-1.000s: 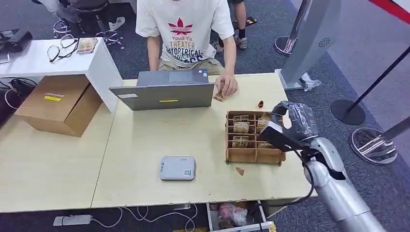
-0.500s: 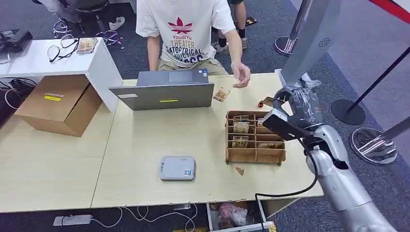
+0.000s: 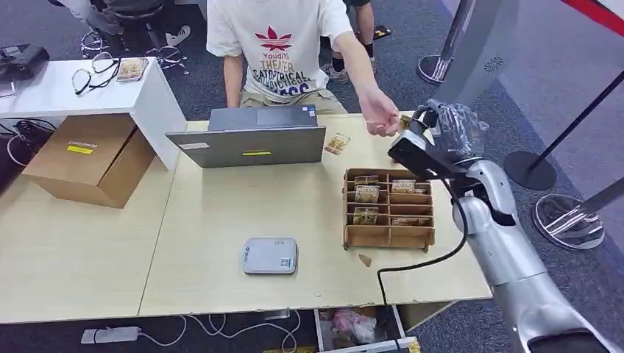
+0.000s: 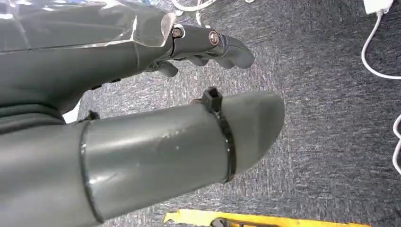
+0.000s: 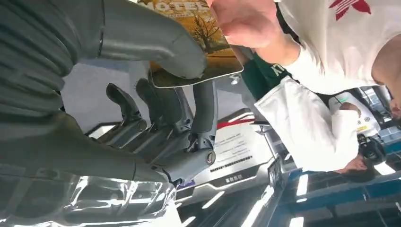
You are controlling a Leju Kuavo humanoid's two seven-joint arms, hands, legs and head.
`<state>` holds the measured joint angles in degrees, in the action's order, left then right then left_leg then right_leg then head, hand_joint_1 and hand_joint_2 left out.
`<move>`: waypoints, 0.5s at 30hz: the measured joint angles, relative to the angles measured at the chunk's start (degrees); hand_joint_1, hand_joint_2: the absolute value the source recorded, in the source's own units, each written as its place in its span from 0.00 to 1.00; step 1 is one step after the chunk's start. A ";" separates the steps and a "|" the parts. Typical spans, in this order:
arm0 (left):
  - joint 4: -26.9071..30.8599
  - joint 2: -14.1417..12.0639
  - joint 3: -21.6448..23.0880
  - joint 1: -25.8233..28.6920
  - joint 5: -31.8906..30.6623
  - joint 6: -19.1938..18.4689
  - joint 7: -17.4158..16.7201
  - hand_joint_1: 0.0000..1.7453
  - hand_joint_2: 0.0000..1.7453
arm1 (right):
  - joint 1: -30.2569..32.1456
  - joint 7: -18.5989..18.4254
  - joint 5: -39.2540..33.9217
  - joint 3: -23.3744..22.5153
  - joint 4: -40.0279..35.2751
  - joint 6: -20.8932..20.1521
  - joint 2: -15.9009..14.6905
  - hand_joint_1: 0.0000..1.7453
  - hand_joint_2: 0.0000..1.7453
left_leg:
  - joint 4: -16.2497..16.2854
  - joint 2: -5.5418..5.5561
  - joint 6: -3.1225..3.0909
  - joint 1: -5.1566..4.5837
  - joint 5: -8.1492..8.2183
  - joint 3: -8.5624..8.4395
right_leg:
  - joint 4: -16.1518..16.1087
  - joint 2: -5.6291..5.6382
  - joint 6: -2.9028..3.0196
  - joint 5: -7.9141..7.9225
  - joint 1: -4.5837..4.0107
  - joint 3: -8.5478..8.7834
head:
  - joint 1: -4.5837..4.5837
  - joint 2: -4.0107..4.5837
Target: Pass the card to the sensor for recognition and then transmit it.
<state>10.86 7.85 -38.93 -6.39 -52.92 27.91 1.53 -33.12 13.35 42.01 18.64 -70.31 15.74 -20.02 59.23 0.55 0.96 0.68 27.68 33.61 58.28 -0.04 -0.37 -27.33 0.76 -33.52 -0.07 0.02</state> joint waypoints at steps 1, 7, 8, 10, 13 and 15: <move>0.00 0.00 0.00 0.00 0.04 0.00 -0.02 0.00 0.00 | -0.48 0.00 0.02 0.13 0.68 -0.02 0.35 0.92 1.00 | 0.00 0.00 0.00 0.00 0.00 0.00 | 0.00 0.00 0.00 0.00 0.00 0.00 | 0.00 0.00; 0.00 0.00 0.00 0.11 0.50 0.07 -0.17 0.00 0.00 | -2.78 0.48 0.18 0.96 4.52 -0.13 2.51 0.91 1.00 | 0.00 0.01 0.00 0.00 0.00 0.00 | 0.00 0.00 0.00 0.00 0.00 0.00 | 0.00 0.00; 0.00 0.00 0.00 0.14 0.50 0.07 -0.15 0.00 0.00 | -2.96 0.48 0.35 1.14 5.01 -0.11 2.86 0.92 1.00 | 0.00 0.01 0.00 0.00 0.00 0.00 | 0.01 0.00 0.00 0.00 0.00 0.00 | 0.00 0.00; 0.00 0.00 0.00 0.19 0.46 0.04 0.13 0.00 0.00 | -3.18 0.48 0.50 1.40 5.86 -0.04 3.58 0.91 1.00 | 0.00 0.00 0.00 0.00 0.00 0.00 | 0.01 0.00 0.00 0.00 0.00 0.00 | 0.02 0.00; 0.00 0.00 0.11 0.22 -0.07 0.00 0.28 0.00 0.00 | -3.34 0.46 0.61 1.79 6.82 -0.04 4.26 0.92 1.00 | 0.00 0.01 0.00 0.01 0.00 0.00 | 0.00 -0.02 0.00 0.00 0.00 0.00 | -0.02 0.00; 0.00 -0.02 0.46 0.25 -0.88 -0.28 0.28 0.00 0.00 | -3.34 0.46 0.66 2.08 7.41 -0.04 4.48 0.91 1.00 | 0.00 0.01 0.00 0.00 0.00 0.00 | 0.00 -0.02 0.00 0.00 0.00 0.00 | 0.00 0.00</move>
<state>10.86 7.82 -38.47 -6.14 -53.79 27.63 1.81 -36.47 13.81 42.66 20.72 -62.90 15.69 -15.54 59.23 0.56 0.96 0.68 27.68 33.61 58.28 -0.05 -0.37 -27.33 0.76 -33.52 -0.07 0.02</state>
